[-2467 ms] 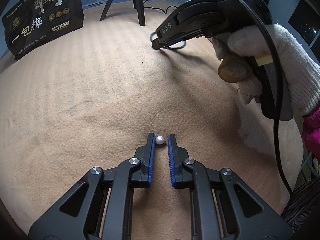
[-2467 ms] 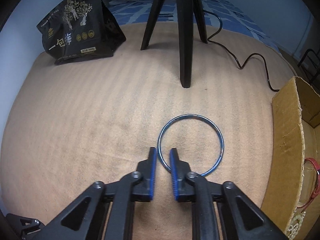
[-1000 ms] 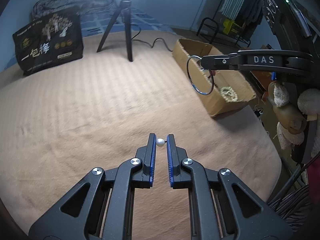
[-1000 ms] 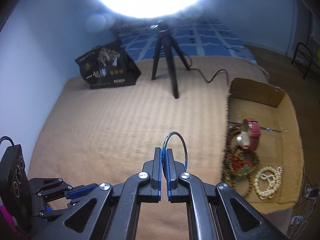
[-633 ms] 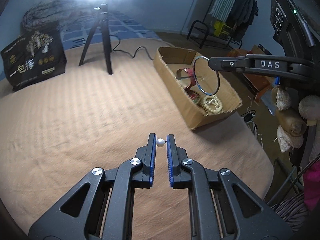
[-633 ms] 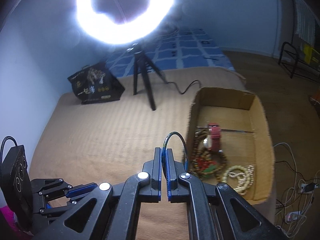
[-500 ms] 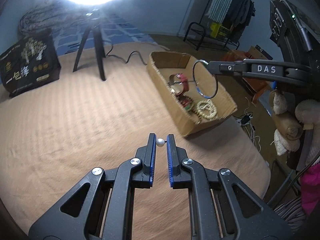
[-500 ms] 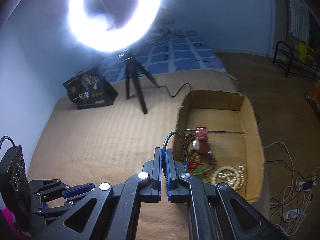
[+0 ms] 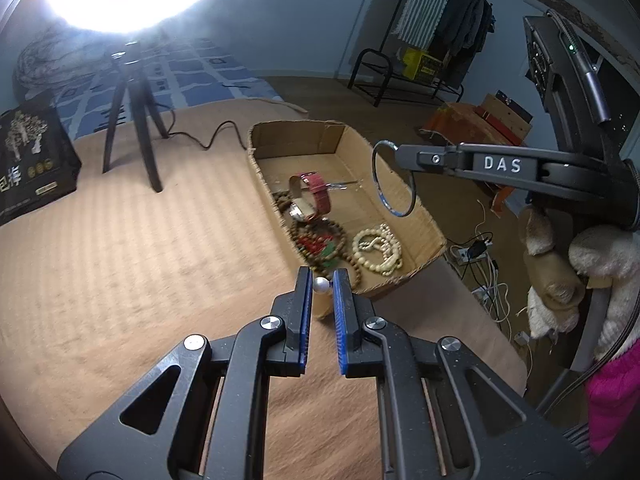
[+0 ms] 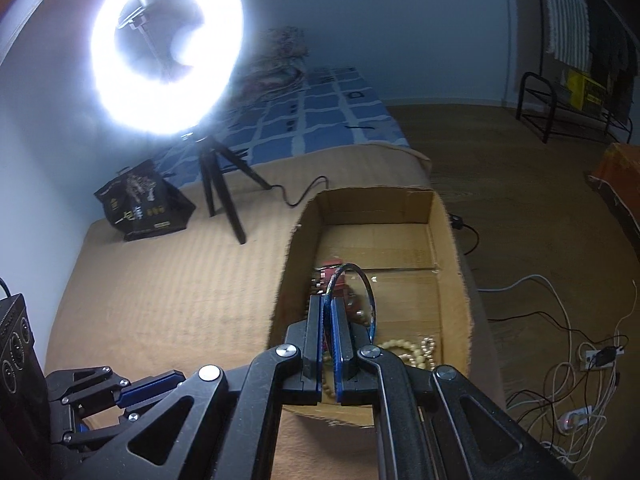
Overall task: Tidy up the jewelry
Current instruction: 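Carry the earring with left tool while right tool carries the bangle to the box, then lower the earring into the box and open left tool while right tool releases the bangle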
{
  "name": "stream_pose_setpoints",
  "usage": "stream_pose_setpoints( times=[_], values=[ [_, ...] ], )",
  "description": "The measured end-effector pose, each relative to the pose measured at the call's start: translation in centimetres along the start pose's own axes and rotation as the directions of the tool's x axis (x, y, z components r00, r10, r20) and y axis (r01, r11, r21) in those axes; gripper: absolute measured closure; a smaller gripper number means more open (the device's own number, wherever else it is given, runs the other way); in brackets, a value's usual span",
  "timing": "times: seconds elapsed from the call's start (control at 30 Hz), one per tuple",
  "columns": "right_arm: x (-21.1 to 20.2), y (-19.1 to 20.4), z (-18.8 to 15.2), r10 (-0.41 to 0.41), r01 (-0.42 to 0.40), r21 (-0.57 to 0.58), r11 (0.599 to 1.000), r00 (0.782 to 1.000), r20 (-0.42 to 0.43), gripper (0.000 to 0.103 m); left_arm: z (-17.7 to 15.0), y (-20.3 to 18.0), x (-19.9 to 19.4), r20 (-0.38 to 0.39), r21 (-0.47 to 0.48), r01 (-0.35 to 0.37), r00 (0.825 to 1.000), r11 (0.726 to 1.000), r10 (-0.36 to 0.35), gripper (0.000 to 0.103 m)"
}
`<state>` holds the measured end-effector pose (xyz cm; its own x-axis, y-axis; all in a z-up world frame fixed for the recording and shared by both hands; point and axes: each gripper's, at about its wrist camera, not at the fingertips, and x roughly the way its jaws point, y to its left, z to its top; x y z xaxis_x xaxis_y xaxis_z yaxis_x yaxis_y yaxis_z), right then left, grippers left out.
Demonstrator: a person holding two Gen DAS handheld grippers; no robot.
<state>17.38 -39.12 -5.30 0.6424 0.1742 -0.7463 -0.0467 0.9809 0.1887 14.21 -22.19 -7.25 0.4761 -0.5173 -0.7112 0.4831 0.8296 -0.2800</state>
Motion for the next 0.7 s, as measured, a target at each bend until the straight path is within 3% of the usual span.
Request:
stream_pose_setpoints(
  times=[0.7],
  values=[
    [2.7,-2.9,0.7,-0.035,0.036,0.034,0.999,0.999,-0.028,0.102,2.3,-2.5,3.9,0.014,0.010,0.001,1.000,1.000,-0.001,0.094]
  ],
)
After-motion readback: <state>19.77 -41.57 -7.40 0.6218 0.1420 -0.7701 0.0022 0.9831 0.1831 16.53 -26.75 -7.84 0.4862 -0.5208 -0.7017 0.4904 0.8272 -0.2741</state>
